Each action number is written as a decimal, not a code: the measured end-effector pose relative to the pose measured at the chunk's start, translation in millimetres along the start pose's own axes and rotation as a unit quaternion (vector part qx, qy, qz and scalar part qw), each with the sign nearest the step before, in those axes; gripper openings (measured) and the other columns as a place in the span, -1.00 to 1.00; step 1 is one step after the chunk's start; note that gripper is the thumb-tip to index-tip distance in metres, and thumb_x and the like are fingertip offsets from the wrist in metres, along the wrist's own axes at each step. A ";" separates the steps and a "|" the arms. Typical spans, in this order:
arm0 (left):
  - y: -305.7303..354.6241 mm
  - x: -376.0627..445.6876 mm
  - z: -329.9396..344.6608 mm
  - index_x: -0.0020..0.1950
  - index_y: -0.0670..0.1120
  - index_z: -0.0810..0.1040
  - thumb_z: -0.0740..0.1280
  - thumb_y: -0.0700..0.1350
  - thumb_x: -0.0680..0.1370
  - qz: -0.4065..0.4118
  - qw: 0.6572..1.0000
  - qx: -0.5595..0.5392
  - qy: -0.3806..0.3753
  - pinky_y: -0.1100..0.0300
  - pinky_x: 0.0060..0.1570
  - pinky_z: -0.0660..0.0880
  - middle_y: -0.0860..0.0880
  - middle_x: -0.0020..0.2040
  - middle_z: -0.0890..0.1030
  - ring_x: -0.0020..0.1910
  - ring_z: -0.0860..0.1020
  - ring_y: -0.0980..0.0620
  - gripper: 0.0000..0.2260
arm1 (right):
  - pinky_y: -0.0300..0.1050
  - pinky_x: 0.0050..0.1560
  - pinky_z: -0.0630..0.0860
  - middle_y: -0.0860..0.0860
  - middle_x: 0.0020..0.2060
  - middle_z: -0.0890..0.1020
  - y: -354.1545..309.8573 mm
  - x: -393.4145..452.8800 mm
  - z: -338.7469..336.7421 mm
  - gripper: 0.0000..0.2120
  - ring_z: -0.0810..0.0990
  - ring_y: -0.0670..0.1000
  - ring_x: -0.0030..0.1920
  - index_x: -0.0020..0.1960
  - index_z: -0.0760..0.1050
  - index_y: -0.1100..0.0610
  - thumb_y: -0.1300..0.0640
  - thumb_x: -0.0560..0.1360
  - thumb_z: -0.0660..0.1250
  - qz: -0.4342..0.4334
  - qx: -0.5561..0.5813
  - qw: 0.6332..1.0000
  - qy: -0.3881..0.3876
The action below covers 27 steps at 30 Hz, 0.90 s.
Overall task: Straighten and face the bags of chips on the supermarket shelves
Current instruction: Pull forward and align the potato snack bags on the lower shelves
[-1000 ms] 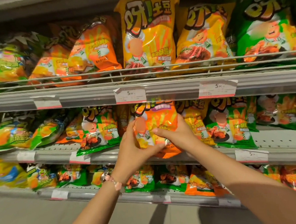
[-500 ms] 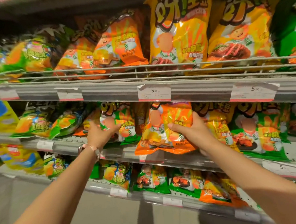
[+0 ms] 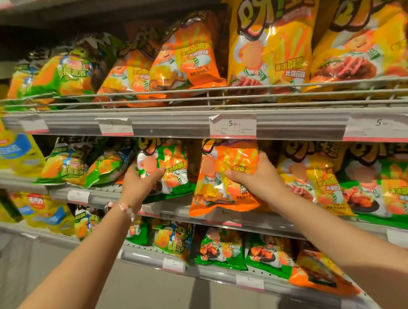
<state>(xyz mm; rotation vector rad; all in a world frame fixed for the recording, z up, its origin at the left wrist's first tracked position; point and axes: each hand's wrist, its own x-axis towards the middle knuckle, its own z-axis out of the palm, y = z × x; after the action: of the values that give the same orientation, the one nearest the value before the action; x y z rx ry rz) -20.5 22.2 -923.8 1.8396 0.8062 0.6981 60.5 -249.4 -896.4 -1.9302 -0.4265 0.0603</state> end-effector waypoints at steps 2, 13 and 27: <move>-3.5 1.0 -20.1 0.32 -0.21 0.39 0.52 0.12 0.36 0.003 1.000 0.004 0.006 -0.06 0.11 0.51 -0.21 0.25 0.51 0.16 0.52 -0.16 -0.32 | 0.08 0.06 0.54 -0.03 0.01 0.54 -5.6 1.9 11.9 -0.42 0.57 0.09 0.08 0.11 0.27 0.03 -0.13 0.30 0.53 0.004 -0.024 1.000 0.008; -15.6 -13.6 -92.1 0.37 -0.13 0.35 0.53 0.05 0.38 -0.017 0.995 -0.081 0.046 -0.16 0.19 0.49 -0.12 0.17 0.53 0.14 0.54 -0.16 -0.34 | 0.06 0.17 0.45 0.17 0.37 0.33 -35.2 19.9 90.2 -0.15 0.42 0.22 0.31 0.49 0.10 0.17 -0.17 0.41 0.42 0.026 -0.155 0.987 0.027; -12.1 -51.4 -79.0 0.24 -0.09 0.41 0.52 0.08 0.22 -0.015 0.985 -0.152 -0.074 0.26 -0.42 0.55 -0.12 -0.12 0.62 -0.42 0.62 0.07 -0.34 | -0.02 -0.03 0.48 0.24 0.18 0.51 -27.4 40.4 133.0 -0.43 0.55 0.21 0.14 0.27 0.31 0.32 -0.09 0.51 0.34 0.044 -0.180 0.982 0.029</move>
<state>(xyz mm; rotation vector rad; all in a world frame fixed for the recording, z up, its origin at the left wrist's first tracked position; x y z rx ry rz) -114.5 28.9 -912.1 1.5779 0.5931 0.6202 59.1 -109.3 -917.6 -2.3005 -0.3271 -0.0171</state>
